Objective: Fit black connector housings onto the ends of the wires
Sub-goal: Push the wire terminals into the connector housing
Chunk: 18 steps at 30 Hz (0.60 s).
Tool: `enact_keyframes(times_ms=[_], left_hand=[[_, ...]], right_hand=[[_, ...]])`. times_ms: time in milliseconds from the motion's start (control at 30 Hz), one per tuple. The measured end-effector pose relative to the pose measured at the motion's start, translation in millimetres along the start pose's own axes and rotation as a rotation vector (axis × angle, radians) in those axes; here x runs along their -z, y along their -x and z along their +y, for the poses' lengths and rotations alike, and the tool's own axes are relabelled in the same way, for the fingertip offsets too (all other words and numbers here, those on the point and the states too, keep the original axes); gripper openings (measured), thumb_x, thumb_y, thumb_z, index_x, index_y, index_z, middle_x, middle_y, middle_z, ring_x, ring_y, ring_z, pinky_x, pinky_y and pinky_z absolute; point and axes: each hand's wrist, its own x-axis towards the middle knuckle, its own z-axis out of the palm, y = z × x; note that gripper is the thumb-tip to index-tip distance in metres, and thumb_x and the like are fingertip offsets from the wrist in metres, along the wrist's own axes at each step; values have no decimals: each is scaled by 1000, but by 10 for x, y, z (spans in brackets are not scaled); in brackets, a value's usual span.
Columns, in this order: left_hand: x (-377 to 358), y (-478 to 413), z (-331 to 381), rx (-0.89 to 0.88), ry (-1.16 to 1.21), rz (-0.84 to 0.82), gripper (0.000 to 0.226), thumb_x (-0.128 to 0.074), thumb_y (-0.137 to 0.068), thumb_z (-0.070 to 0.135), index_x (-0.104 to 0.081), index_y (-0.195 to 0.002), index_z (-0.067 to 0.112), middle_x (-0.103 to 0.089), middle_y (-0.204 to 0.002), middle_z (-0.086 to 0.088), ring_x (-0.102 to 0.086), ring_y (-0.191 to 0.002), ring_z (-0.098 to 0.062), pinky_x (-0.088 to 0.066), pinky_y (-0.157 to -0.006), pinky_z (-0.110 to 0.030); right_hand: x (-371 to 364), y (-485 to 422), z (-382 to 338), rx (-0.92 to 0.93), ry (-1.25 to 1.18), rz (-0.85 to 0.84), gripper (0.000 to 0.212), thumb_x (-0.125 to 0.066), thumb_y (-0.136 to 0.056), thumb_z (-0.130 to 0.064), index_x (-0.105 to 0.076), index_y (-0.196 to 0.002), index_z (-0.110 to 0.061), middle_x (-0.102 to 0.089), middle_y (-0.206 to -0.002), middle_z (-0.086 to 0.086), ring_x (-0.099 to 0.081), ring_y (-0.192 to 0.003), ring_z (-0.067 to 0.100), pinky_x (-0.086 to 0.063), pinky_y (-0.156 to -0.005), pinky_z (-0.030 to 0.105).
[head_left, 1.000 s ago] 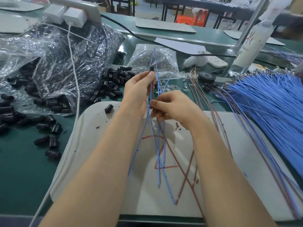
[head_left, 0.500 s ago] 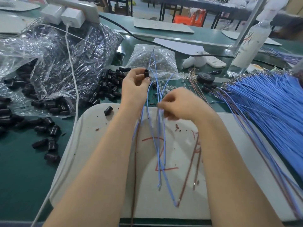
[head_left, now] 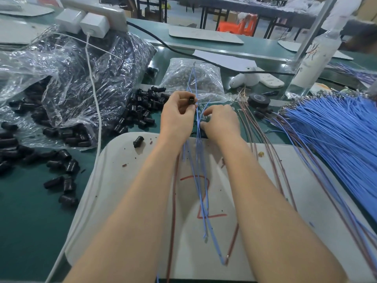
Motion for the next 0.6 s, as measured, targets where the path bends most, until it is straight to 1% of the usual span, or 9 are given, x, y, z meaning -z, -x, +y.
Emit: enact_keyframes(times_ms=[67, 133, 267, 333, 400, 467, 533, 600], left_hand=[[1, -1, -3, 6, 11, 8, 23, -51, -88, -6, -58, -95, 14, -68, -96, -5, -63, -89, -12, -51, -90, -28], [2, 0, -8, 5, 19, 9, 23, -51, -88, -6, -58, -95, 14, -68, -95, -5, -63, -89, -13, -51, -90, -28], [2, 1, -14, -10, -12, -7, 23, -51, -87, -6, -59, -95, 14, -68, -96, -5, -63, -90, -13, -49, -89, -24], [3, 8, -14, -19, -15, -14, 22, -51, -87, -7, -60, -96, 12, -68, -95, -4, -63, -89, -11, -49, -87, -22], [1, 21, -11, -28, -25, -27, 23, -51, -88, -6, -59, -94, 14, -68, -94, -2, -64, -90, -11, -49, -87, -21], [-7, 29, -9, -40, -41, -49, 24, -52, -89, -5, -59, -92, 18, -67, -93, 0, -64, -92, -12, -49, -88, -21], [-17, 41, 2, -60, -70, -80, 24, -53, -89, -3, -59, -92, 20, -66, -92, 4, -64, -92, -9, -49, -88, -19], [-23, 55, 19, -79, -103, -118, 24, -53, -90, -3, -60, -95, 19, -67, -95, 6, -64, -93, -6, -49, -88, -18]], right_hand=[[-20, -6, -17, 22, -31, 24, 29, -62, -89, -26, -63, -117, -24, -47, -129, 12, -47, -119, 31, -40, -94, 35], [-47, -10, -29, 32, -13, 60, 24, -59, -90, -24, -64, -113, -20, -49, -126, 12, -47, -116, 31, -40, -92, 35], [-92, -6, -29, 46, 64, 75, 24, -55, -93, -22, -63, -112, -12, -51, -122, 13, -47, -114, 33, -41, -91, 38], [-58, -10, -1, 36, 25, 86, 22, -55, -93, -22, -62, -110, -9, -56, -118, 12, -51, -111, 31, -42, -90, 37], [41, 6, 49, 25, -143, 116, 16, -58, -92, -21, -61, -103, -9, -63, -108, 9, -57, -103, 26, -43, -83, 31], [171, 59, 100, 63, -368, 140, 6, -61, -90, -18, -60, -95, -15, -65, -91, 3, -61, -86, 18, -41, -72, 23], [284, 162, 131, 132, -583, 145, 6, -61, -88, -14, -60, -90, -20, -64, -75, -2, -56, -66, 12, -43, -64, 24], [342, 258, 143, 186, -666, 167, 14, -60, -88, -11, -64, -86, -25, -61, -67, -7, -53, -59, 8, -47, -64, 28]])
